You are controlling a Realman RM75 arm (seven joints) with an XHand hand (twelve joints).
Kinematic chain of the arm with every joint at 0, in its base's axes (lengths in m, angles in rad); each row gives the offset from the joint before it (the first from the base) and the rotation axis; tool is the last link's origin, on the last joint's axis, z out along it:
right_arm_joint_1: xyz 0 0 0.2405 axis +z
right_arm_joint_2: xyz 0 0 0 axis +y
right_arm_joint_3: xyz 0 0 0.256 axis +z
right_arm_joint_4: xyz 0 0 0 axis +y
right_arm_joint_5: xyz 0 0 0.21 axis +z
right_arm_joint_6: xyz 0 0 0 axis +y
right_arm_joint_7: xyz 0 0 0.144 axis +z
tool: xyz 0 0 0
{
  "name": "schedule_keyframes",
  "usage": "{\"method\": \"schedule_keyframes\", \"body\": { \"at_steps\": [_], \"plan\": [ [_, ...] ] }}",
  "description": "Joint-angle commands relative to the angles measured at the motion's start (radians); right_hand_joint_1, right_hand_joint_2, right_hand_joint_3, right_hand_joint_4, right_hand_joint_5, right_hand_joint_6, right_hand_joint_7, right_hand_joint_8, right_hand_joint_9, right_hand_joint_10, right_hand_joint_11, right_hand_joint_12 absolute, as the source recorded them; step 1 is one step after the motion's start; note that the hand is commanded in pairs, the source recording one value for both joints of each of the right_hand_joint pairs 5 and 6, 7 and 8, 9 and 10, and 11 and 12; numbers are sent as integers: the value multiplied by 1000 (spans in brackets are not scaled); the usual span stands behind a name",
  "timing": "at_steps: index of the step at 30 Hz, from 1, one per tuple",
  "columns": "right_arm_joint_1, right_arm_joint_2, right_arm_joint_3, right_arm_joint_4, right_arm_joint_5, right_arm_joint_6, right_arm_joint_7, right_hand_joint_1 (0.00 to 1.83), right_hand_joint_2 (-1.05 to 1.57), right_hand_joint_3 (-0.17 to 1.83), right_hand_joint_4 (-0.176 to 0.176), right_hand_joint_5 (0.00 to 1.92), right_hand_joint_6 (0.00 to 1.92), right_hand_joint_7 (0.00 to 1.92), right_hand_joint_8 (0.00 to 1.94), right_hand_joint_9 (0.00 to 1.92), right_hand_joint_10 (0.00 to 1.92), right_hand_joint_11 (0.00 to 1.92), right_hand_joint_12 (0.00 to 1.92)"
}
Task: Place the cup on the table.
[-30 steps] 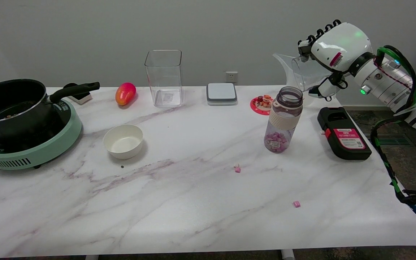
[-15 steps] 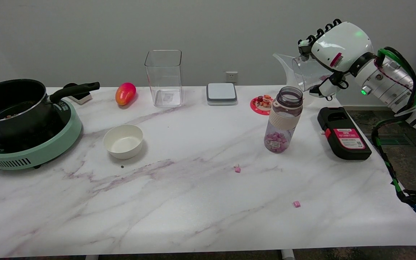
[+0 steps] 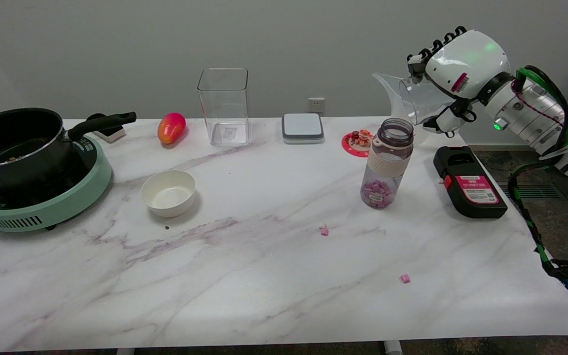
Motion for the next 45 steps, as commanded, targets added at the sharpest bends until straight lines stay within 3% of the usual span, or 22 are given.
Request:
{"method": "schedule_keyframes", "body": {
  "at_steps": [1, 9, 13, 17, 24, 30, 36, 45],
  "plan": [
    [-5, -26, 7, -7, 18, 16, 5, 1513, 979, 761, 0, 1516, 1516, 1580, 1580, 1525, 1525, 1306, 1306],
    [-46, -289, 162, 102, 207, 44, -26, 1507, 1004, 752, 0, 1547, 1547, 1592, 1592, 1533, 1533, 1315, 1315],
    [-15, -349, 151, 176, 283, 106, -104, 1509, 1004, 785, 0, 1538, 1538, 1592, 1592, 1533, 1533, 1317, 1317],
    [72, -333, 4, 163, 468, 227, -151, 1548, 910, 919, 0, 1494, 1494, 1569, 1569, 1511, 1511, 1307, 1307],
    [137, -311, -105, 123, 544, 245, -162, 1575, 843, 1034, 0, 1456, 1456, 1549, 1549, 1506, 1506, 1295, 1295],
    [-6, -400, -185, 106, 662, 431, -373, 1550, 1000, 926, 0, 1507, 1507, 1586, 1586, 1545, 1545, 1333, 1333],
    [-28, -507, -441, 79, 730, 738, -557, 1524, 1091, 871, 0, 1527, 1527, 1603, 1603, 1570, 1570, 1358, 1358],
    [39, -605, -760, -55, 783, 1059, -582, 1431, 1307, 708, 0, 1594, 1594, 1654, 1654, 1623, 1623, 1430, 1430]
  ]
}}
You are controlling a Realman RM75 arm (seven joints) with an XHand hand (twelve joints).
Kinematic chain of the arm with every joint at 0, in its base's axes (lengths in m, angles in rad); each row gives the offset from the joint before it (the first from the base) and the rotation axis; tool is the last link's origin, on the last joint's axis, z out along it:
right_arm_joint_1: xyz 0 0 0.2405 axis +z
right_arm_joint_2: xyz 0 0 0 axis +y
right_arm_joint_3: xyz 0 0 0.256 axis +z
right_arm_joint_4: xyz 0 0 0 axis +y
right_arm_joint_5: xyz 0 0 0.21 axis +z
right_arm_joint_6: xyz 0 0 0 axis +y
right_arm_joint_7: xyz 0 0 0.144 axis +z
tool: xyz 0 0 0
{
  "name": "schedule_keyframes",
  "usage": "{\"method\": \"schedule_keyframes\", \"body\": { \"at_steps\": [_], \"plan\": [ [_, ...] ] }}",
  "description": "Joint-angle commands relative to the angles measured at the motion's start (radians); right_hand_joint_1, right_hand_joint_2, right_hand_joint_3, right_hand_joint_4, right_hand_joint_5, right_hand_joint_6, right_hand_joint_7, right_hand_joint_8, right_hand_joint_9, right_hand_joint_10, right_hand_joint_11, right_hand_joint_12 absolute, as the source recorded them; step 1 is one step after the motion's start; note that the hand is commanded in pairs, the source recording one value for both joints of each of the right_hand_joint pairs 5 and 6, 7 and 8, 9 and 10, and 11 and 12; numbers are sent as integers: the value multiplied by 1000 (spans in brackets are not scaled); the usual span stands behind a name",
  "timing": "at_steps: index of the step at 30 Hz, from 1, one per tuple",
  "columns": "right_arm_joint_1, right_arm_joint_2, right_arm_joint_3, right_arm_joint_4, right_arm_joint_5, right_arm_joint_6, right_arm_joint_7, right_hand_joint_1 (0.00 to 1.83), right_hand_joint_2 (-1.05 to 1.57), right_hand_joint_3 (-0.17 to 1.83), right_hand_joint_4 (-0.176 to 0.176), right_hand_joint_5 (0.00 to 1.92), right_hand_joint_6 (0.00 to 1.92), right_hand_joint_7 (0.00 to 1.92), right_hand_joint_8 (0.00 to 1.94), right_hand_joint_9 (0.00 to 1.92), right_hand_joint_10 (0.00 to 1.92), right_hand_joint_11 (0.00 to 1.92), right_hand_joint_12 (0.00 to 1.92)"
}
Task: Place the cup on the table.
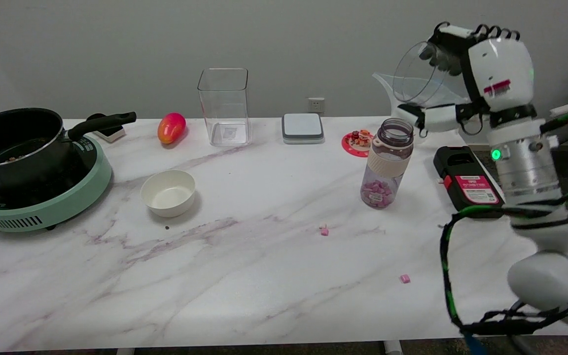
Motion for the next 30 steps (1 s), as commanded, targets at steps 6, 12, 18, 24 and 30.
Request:
{"method": "schedule_keyframes", "body": {
  "at_steps": [6, 12, 18, 24, 30],
  "plan": [
    [15, -280, -666, -184, 211, 739, -254, 1322, 1493, 561, 0, 1651, 1651, 1694, 1694, 1661, 1661, 1469, 1469],
    [-7, -349, -721, -213, 216, 807, -219, 1268, 1571, 474, 0, 1693, 1693, 1717, 1717, 1679, 1679, 1480, 1480],
    [-20, -390, -758, -235, 303, 761, 15, 1271, 1571, 443, 0, 1714, 1714, 1730, 1730, 1688, 1688, 1488, 1488],
    [-8, -393, -764, -265, 322, 615, 182, 1272, 1571, 362, 0, 1765, 1765, 1751, 1751, 1702, 1702, 1507, 1507],
    [37, -408, -770, -334, 305, 517, 330, 1268, 1571, 267, 0, 1836, 1836, 1779, 1779, 1726, 1726, 1539, 1539]
  ]
}}
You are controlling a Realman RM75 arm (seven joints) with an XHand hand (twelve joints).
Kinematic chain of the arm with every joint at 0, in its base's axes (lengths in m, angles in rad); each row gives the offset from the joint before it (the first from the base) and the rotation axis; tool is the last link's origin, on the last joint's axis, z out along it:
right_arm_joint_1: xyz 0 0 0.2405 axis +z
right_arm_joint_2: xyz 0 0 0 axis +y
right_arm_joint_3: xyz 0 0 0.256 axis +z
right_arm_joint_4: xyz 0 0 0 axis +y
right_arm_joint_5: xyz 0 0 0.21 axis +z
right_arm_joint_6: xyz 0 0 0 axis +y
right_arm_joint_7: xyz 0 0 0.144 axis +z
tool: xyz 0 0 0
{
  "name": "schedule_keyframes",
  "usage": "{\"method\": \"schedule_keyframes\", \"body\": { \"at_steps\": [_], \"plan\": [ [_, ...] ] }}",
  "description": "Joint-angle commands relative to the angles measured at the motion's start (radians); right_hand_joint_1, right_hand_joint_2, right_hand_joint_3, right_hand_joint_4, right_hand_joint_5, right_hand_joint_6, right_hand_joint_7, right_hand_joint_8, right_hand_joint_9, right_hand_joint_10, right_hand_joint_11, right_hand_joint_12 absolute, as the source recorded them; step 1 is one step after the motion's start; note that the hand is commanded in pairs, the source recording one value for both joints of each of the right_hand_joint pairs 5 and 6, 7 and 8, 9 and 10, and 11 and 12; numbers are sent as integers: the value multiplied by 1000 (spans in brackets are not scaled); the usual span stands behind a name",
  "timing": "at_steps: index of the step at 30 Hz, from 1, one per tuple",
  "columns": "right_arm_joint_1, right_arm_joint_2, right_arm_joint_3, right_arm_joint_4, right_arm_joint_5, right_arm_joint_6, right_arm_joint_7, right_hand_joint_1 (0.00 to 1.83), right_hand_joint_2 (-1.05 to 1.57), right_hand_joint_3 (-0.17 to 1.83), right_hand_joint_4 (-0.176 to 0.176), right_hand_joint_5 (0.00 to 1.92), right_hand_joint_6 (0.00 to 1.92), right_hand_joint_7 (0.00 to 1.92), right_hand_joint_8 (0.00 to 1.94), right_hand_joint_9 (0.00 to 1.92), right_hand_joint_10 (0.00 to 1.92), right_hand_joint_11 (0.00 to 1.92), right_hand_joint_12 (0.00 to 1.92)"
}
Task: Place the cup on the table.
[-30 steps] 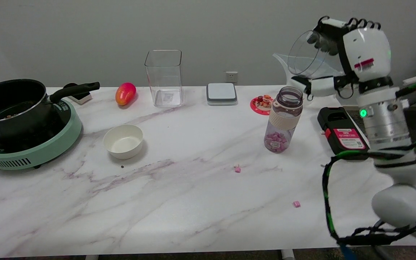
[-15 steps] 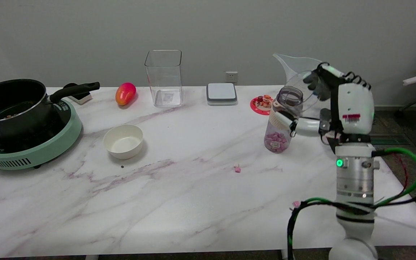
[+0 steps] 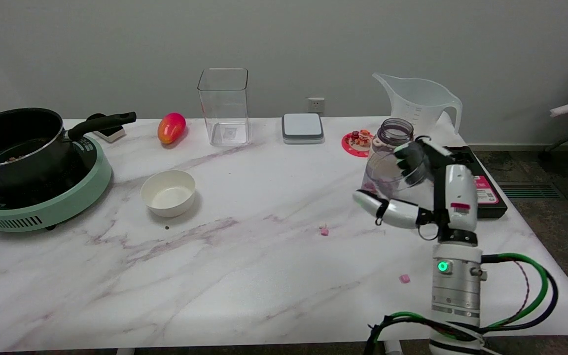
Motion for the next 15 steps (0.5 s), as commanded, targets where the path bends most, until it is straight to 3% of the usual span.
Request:
{"method": "schedule_keyframes", "body": {
  "at_steps": [1, 15],
  "plan": [
    [48, -91, -120, -145, 60, -143, 381, 1269, 1571, 259, 0, 1839, 1839, 1781, 1781, 1728, 1728, 1542, 1542],
    [136, -113, -115, -226, -28, -324, 644, 1263, 1571, 228, 0, 1882, 1882, 1795, 1795, 1731, 1731, 1544, 1544]
  ]
}}
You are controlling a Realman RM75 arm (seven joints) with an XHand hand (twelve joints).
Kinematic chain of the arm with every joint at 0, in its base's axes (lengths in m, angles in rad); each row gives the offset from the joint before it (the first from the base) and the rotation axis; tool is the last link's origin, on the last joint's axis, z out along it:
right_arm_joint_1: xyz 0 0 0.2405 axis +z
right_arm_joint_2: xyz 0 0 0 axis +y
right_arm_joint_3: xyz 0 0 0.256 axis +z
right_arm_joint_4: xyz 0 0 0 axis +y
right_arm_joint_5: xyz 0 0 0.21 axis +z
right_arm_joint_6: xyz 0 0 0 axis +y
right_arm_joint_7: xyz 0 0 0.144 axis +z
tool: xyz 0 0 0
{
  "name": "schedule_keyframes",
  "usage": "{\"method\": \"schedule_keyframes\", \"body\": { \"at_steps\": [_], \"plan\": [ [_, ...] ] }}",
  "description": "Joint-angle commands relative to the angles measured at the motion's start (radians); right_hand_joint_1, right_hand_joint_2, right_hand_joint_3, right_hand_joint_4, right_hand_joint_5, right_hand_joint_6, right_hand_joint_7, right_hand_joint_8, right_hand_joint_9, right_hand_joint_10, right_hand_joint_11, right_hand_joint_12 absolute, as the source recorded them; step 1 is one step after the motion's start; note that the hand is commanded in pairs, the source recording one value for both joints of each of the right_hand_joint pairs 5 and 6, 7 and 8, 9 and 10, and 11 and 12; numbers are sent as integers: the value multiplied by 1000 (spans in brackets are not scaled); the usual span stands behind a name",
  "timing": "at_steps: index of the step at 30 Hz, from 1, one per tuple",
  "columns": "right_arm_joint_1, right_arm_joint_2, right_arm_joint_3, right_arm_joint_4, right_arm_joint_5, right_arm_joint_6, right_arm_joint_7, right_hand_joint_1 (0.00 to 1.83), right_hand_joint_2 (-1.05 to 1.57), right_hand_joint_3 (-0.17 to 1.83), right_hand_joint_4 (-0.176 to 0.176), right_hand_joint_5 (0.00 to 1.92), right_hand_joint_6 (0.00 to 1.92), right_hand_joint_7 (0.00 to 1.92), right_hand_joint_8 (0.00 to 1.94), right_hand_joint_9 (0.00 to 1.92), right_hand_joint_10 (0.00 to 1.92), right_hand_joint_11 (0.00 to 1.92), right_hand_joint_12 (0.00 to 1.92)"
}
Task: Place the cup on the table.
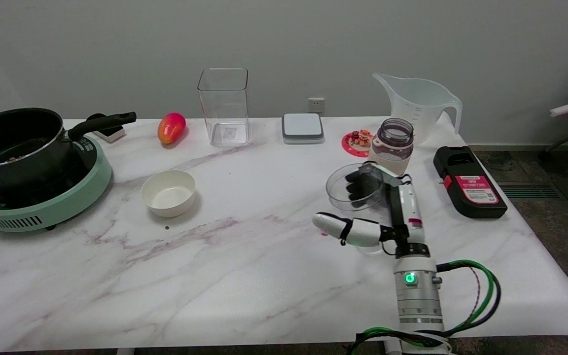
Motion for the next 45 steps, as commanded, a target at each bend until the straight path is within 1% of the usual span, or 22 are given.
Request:
{"method": "schedule_keyframes", "body": {
  "at_steps": [1, 3, 7, 11, 15, 18, 24, 29, 40, 45],
  "plan": [
    [101, -59, -29, -126, -67, -210, 347, 1263, 1571, 226, 0, 1883, 1883, 1796, 1796, 1732, 1732, 1545, 1545],
    [123, -62, -26, -145, -68, -246, 388, 1262, 1571, 222, 0, 1886, 1886, 1794, 1794, 1728, 1728, 1545, 1545],
    [216, -69, -23, -235, -113, -311, 514, 1247, 1571, 212, 0, 1884, 1884, 1786, 1786, 1713, 1713, 1537, 1537],
    [328, -93, -25, -422, -197, -294, 655, 1237, 1571, 200, 0, 1877, 1877, 1780, 1780, 1702, 1702, 1530, 1530],
    [446, -142, -25, -652, -280, -248, 798, 1233, 1571, 201, 0, 1874, 1874, 1777, 1777, 1701, 1701, 1530, 1530],
    [508, -163, -23, -759, -320, -215, 879, 1233, 1571, 201, 0, 1871, 1871, 1777, 1777, 1702, 1702, 1536, 1536],
    [579, -163, -23, -834, -336, -212, 922, 1232, 1571, 202, 0, 1857, 1857, 1774, 1774, 1702, 1702, 1540, 1540],
    [605, -168, -24, -839, -341, -219, 959, 1229, 1571, 202, 0, 1837, 1837, 1767, 1767, 1699, 1699, 1537, 1537],
    [596, -213, -23, -918, -341, -191, 980, 1217, 1571, 211, 0, 1842, 1842, 1760, 1760, 1673, 1673, 1505, 1505],
    [602, -249, -19, -1011, -341, -136, 968, 1223, 1571, 215, 0, 1884, 1884, 1772, 1772, 1669, 1669, 1501, 1501]
  ]
}}
